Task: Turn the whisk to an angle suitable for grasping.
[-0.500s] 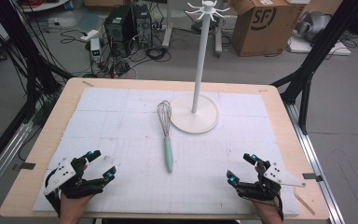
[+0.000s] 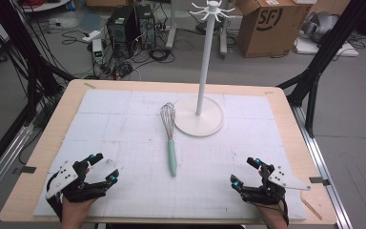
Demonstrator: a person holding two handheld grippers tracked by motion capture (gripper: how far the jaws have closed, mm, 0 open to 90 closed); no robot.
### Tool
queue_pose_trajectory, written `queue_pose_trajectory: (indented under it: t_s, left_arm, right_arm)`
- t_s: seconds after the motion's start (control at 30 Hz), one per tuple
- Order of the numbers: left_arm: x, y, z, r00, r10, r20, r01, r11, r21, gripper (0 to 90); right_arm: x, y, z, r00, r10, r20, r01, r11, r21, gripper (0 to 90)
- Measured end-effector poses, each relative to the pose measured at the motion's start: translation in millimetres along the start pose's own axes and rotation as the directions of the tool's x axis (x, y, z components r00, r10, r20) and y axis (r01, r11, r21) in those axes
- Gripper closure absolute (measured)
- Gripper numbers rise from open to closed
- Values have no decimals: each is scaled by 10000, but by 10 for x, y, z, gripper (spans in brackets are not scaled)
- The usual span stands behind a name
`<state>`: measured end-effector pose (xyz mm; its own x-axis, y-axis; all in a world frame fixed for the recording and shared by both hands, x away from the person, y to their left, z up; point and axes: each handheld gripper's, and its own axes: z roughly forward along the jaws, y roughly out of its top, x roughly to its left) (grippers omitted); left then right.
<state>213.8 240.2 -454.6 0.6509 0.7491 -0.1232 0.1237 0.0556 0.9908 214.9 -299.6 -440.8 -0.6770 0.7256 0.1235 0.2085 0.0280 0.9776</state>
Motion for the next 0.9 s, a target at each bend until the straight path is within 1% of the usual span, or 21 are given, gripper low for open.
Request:
queue_pose_trajectory:
  t_s: [0.03,0.07,0.13,0.2,0.27,0.3,0.33,0.37,0.4,0.43,0.47,0.5,0.6,0.63,0.67,0.7,0.77,0.8,0.83,0.87,0.9]
  left_arm:
    - [1,0,-1,10000,3,7,-3,10000,16,164]
    - [1,-2,-1,10000,-10,11,10,10000,21,164]
    - [6,-4,-8,10000,35,61,-35,10000,70,164]
    - [6,-9,-16,9999,-47,103,47,10000,22,164]
    - [6,-16,-21,9999,-70,126,69,10000,66,164]
    - [4,-18,-27,9999,-69,153,68,9999,80,164]
    - [-1,-19,-36,9998,-48,171,47,10000,72,164]
    - [-9,-19,-51,9998,-45,170,44,10000,54,164]
    - [-11,-21,-59,9999,-59,152,59,10000,23,164]
    - [-14,-21,-66,9999,-83,135,83,10000,-17,164]
    - [-15,-22,-67,9999,-77,116,77,10000,-20,164]
    - [-14,-22,-69,9999,-65,128,65,10000,16,164]
    - [-27,-19,-79,9999,-61,152,61,10000,-32,164]
    - [-33,-19,-79,9997,-67,217,67,10000,-6,164]
    - [-35,-20,-80,9997,-44,219,43,10000,28,164]
    - [-35,-22,-77,9998,-37,216,35,10000,57,165]
    - [-31,-28,-66,9995,-149,292,145,9998,152,167]
    - [-31,-28,-64,9995,-141,289,137,9998,146,167]
    - [-31,-27,-62,9994,-116,322,111,9998,142,167]
    - [-37,-28,-62,9993,-149,330,144,9998,152,167]
    - [-39,-28,-63,9994,-125,337,119,9998,162,167]
  right_arm:
    - [8,1,7,10000,-25,-12,25,10000,19,107]
    - [22,3,20,10000,15,-47,-14,10000,56,158]
    - [49,11,46,9997,26,-238,-24,10000,89,172]
    - [76,26,80,9992,58,-396,-55,10000,76,228]
    - [111,36,113,9987,1,-505,0,10000,20,329]
    - [129,42,129,9981,-23,-620,25,10000,38,388]
    - [147,48,152,9967,-70,-805,75,10000,52,429]
    - [213,71,209,9947,-479,-914,507,9983,279,515]
    - [213,71,209,9947,-479,-914,507,9983,279,515]
    - [237,80,231,9930,-635,-992,672,9971,344,549]
    - [284,107,289,9889,-751,-1280,825,9952,530,601]
    - [284,107,289,9889,-751,-1280,825,9952,530,601]
    - [337,134,394,9843,-657,-1635,779,9946,691,689]
    - [352,144,436,9831,-615,-1722,755,9942,760,743]
    - [383,160,484,9812,-601,-1833,780,9927,916,848]
    - [406,171,512,9784,-642,-1967,847,9916,973,879]
    - [477,208,600,9741,-565,-2189,838,9895,1177,897]
    - [517,226,654,9697,-542,-2382,882,9870,1346,898]
    - [574,245,722,9650,-614,-2550,1033,9825,1547,899]
    - [645,264,827,9584,-590,-2792,1138,9763,1841,899]
    - [687,271,886,9557,-556,-2891,1179,9721,2028,899]
